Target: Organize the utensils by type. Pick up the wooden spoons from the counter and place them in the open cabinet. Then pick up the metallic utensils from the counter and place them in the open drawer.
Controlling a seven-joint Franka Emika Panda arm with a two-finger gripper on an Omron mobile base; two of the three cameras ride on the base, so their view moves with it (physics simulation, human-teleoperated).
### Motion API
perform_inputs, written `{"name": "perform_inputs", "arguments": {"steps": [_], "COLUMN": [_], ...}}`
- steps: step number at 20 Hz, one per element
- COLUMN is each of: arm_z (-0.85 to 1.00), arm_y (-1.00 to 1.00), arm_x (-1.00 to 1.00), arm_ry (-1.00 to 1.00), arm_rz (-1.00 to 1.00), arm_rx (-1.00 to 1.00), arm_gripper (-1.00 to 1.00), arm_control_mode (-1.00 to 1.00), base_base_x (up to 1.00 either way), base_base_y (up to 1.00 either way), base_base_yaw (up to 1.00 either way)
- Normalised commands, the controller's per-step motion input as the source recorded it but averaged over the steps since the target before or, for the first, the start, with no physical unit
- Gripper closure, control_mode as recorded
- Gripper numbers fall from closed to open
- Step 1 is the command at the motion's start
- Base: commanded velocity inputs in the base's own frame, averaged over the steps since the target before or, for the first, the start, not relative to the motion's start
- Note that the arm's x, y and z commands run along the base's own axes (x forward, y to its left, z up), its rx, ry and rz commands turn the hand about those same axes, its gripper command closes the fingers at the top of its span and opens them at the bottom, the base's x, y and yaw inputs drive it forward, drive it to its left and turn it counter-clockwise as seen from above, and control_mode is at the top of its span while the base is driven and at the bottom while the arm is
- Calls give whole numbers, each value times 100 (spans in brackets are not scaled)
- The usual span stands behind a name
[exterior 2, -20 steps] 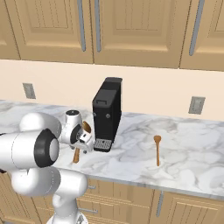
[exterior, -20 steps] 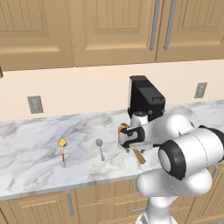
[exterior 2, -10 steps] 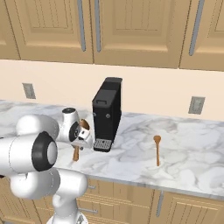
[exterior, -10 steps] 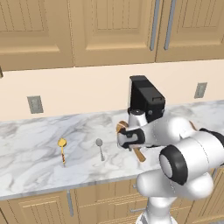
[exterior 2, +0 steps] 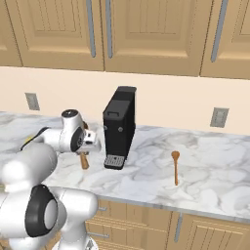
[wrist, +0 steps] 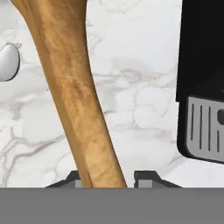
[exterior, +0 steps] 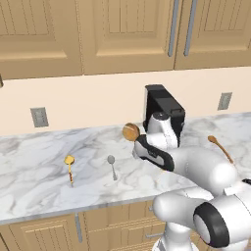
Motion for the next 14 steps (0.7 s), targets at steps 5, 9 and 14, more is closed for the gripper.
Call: {"name": "perform_inputs", "arguments": {"steps": [5,9,14], "arm_z": [62,57,57], "arm_y": [7,9,13], "arm_x": [-30,-28,-18], "arm_ry": [-15,-9,-4], "arm_rz": [34,34,23], "arm_rx": [0,0,-2], "arm_gripper": [100,100,100], "arm_control_mode": [-100,-100,-100], "base_base_x": [0,0,0], "base_base_y": [0,0,0], "base_base_yaw": [0,0,0]}}
